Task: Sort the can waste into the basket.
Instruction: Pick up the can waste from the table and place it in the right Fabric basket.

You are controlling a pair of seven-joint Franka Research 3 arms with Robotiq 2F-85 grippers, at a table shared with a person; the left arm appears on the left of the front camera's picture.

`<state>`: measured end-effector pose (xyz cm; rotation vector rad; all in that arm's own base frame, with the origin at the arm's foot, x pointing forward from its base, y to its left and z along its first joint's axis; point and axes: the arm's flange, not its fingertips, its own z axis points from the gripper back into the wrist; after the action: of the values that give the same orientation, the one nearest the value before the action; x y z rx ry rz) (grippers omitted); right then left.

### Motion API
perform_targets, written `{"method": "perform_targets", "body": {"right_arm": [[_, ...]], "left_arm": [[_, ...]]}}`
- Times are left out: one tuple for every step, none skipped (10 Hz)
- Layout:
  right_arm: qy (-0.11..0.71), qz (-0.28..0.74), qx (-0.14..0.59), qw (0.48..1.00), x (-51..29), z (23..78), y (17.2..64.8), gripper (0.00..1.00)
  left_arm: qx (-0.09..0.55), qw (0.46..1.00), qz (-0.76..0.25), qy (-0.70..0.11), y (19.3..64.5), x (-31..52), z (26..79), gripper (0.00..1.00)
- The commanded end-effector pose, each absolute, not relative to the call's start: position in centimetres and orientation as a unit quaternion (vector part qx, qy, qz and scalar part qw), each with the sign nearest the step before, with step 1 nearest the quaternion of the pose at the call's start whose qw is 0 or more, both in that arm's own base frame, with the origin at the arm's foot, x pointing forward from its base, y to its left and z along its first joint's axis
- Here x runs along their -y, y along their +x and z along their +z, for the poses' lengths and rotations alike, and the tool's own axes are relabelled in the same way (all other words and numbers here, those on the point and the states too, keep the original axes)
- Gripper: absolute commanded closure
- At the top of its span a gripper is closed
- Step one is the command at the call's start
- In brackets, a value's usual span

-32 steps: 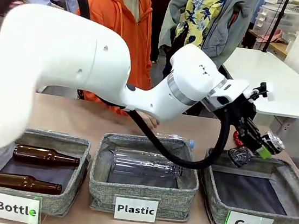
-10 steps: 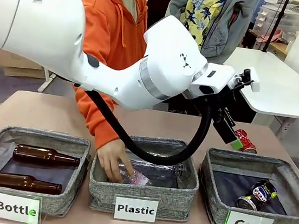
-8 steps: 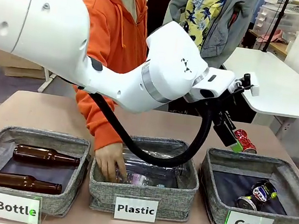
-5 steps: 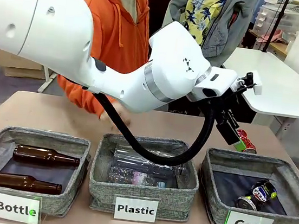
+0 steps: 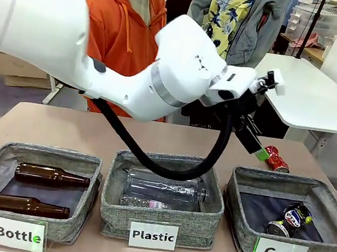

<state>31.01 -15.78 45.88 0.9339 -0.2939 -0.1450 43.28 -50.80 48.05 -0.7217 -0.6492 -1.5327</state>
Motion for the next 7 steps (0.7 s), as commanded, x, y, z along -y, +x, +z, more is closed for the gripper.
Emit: {"method": "perform_targets", "body": {"right_arm": [[0.447, -0.036, 0.159, 0.879, 11.2, 45.2, 32.6, 0.00], [0.465, -0.008, 0.149, 0.873, 8.3, 44.9, 33.2, 0.00], [0.490, 0.011, 0.134, 0.861, 5.9, 44.5, 33.9, 0.00], [0.517, 0.022, 0.124, 0.847, 3.6, 44.1, 34.5, 0.00], [0.544, 0.027, 0.093, 0.834, 1.4, 43.5, 35.2, 0.00], [0.585, 0.020, 0.059, 0.809, -0.9, 42.9, 35.8, 0.00], [0.619, 0.012, 0.040, 0.784, -2.3, 42.6, 36.3, 0.00]], "left_arm": [[0.296, 0.661, -0.600, -0.340, 39.6, 39.9, 50.1, 0.00], [0.272, 0.686, -0.551, -0.390, 38.2, 34.2, 50.5, 0.00], [0.263, 0.706, -0.508, -0.418, 36.7, 29.6, 50.6, 0.00], [0.253, 0.716, -0.476, -0.444, 35.0, 25.6, 50.4, 0.00], [0.220, 0.737, -0.422, -0.480, 33.0, 21.5, 49.5, 0.00], [0.177, 0.771, -0.348, -0.504, 30.1, 17.0, 47.7, 0.00], [0.140, 0.781, -0.304, -0.527, 27.7, 13.2, 46.0, 0.00]]}}
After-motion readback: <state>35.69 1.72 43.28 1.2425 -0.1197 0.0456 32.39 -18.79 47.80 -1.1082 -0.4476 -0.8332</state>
